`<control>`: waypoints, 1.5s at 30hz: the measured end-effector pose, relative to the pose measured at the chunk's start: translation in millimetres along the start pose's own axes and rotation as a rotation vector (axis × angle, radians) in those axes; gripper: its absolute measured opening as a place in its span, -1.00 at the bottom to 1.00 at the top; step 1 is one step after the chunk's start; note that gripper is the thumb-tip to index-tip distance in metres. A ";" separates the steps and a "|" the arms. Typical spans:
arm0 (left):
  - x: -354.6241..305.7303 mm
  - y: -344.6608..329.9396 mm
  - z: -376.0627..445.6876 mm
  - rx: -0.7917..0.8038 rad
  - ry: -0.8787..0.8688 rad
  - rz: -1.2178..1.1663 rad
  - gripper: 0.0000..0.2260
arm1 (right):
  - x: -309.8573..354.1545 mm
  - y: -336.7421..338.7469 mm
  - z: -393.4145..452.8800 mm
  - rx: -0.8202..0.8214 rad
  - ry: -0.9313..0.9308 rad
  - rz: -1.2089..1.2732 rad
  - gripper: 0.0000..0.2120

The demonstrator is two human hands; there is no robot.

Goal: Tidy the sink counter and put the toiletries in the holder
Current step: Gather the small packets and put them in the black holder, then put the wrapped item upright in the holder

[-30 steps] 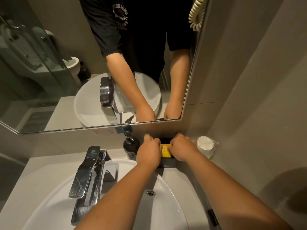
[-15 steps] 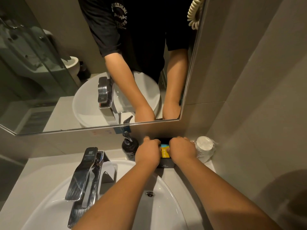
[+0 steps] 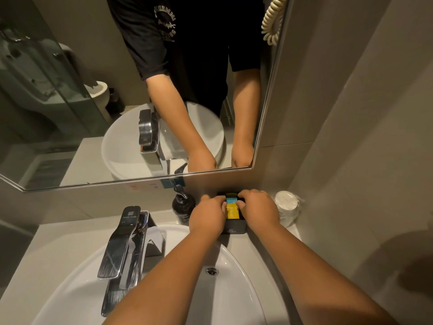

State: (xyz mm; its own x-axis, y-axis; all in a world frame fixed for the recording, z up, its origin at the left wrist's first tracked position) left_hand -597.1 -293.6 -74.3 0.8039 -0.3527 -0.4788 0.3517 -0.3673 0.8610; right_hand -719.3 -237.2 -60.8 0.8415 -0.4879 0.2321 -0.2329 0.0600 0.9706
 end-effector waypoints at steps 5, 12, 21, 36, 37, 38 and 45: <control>-0.7 3.6 -9.2 -0.012 -0.003 -0.040 -0.64 | -4.5 12.3 -8.0 -0.080 -0.003 0.151 -0.69; -4.4 20.0 -54.6 -0.075 0.011 -0.171 -0.63 | -40.9 63.4 -67.0 -0.216 -0.107 0.311 -0.83; 8.3 -17.7 -119.8 0.044 -0.360 0.208 -0.57 | -113.2 -2.7 -226.9 0.071 -0.413 0.145 -0.74; 31.5 -33.2 -101.5 0.128 -0.408 0.349 -0.33 | -99.1 -58.1 -212.8 0.306 -0.298 -0.349 -0.74; 31.7 -33.3 -101.9 0.132 -0.408 0.356 -0.30 | -98.2 -59.3 -212.5 0.319 -0.297 -0.379 -0.68; 31.6 -33.4 -102.1 0.135 -0.409 0.364 -0.26 | -97.7 -60.8 -211.7 0.336 -0.296 -0.400 -0.66; 32.4 -34.8 -101.5 0.143 -0.402 0.359 -0.35 | -94.2 -65.2 -217.2 0.341 -0.308 -0.417 -0.72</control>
State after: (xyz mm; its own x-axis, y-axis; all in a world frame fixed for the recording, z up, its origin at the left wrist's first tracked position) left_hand -534.6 -204.9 -102.4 0.6052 -0.7674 -0.2118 -0.0016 -0.2672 0.9636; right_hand -677.5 -6.0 -132.2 0.7276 -0.6425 -0.2404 -0.1004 -0.4464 0.8892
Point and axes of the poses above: each hand's wrist, its own z-axis towards the middle knuckle, its own y-axis out of the back of the hand, x = y × z, the point moved 8 cm from there along z, towards the middle knuckle, and after that the axes turned 6 degrees about -z, right-handed, at the moved point
